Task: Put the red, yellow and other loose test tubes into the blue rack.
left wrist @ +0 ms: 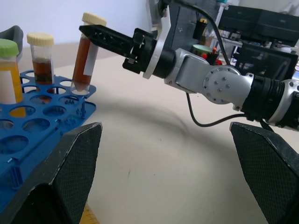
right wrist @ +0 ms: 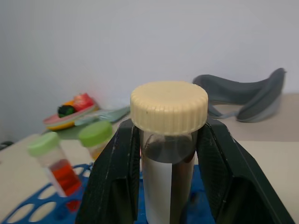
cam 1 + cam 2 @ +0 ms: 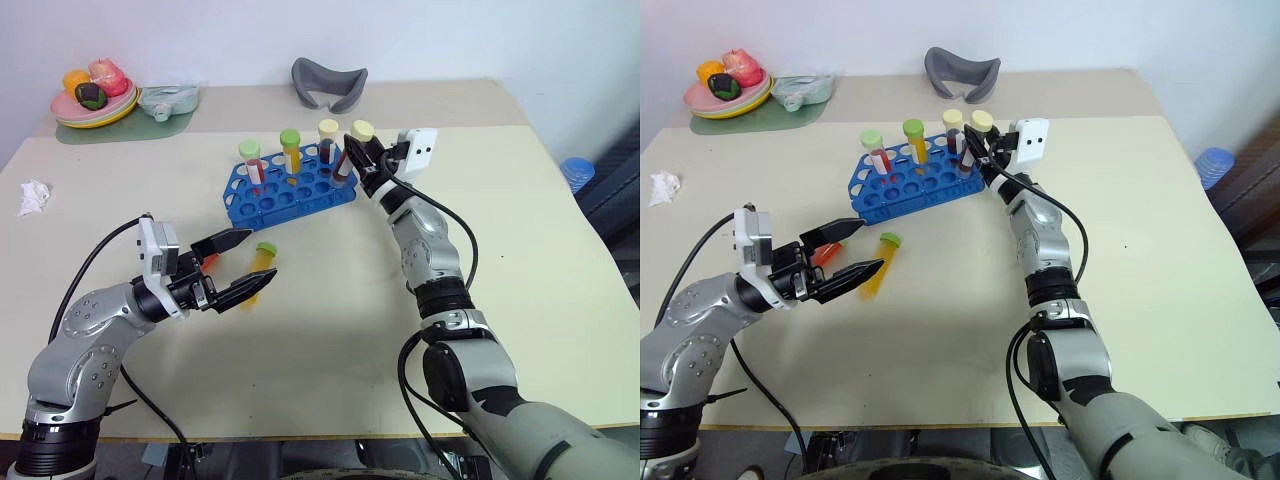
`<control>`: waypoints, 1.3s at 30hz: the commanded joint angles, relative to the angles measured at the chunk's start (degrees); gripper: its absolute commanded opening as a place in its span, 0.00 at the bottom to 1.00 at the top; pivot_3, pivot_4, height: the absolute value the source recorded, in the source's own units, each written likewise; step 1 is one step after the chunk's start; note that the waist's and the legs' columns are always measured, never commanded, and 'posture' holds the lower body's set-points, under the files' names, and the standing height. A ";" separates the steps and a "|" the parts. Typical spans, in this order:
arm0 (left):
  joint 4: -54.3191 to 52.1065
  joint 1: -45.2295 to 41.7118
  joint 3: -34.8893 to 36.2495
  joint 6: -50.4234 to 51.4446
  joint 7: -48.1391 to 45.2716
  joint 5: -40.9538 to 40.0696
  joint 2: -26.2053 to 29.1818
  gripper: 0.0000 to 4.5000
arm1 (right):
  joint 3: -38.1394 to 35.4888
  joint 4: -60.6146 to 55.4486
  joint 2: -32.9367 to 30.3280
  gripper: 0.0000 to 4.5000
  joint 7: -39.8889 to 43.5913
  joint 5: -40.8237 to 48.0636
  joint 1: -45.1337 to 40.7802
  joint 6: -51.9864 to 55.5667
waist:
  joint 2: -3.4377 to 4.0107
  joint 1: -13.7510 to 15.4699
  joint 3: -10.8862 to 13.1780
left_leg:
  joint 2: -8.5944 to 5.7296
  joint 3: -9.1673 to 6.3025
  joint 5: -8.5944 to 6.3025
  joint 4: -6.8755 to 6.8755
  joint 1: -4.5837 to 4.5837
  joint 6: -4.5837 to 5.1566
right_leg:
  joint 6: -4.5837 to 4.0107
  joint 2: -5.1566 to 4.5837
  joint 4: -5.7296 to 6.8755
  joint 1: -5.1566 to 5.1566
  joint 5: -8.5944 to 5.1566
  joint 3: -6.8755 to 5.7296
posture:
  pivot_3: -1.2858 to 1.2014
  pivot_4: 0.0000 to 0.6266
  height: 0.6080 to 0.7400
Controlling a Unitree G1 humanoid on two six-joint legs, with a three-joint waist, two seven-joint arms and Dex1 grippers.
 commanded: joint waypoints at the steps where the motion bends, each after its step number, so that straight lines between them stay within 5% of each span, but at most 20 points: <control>1: -2.16 0.03 0.62 -0.22 0.03 -0.59 0.38 1.00 | -0.24 0.68 -0.88 0.38 0.04 -0.56 -2.45 -2.04 | 0.00 -0.03 0.00 | 0.00 0.00 0.00 0.00 0.00 0.00 | 0.00 0.00 0.00 0.00 0.00 0.00 | 0.52 0.24 1.00; 29: -2.52 0.44 -0.15 -0.71 0.63 -0.20 -0.51 1.00 | 6.96 -4.52 -2.58 0.38 2.98 -6.64 -1.62 -1.88 | 0.00 -0.03 0.00 | 0.00 0.00 0.00 0.00 0.01 0.00 | 0.00 0.00 0.00 0.00 0.00 0.00 | 0.52 0.24 1.00; 34: -2.86 0.84 0.07 -0.61 0.95 -0.29 -0.60 1.00 | 6.48 -4.20 -2.32 0.86 2.02 -6.47 -2.17 -0.31 | 0.00 0.01 0.00 | 0.00 0.00 0.00 0.00 0.01 0.00 | 0.00 0.00 0.00 0.00 0.00 0.00 | 0.52 0.24 1.00; 39: -3.10 1.06 0.26 -0.38 1.68 -0.64 -0.96 1.00 | 6.07 -6.20 -3.15 0.86 0.66 -6.49 -2.09 1.57 | 0.00 0.05 0.00 | 0.00 0.00 0.00 0.00 0.00 0.00 | 0.00 0.00 0.00 0.01 0.00 0.00 | 0.52 0.24 1.00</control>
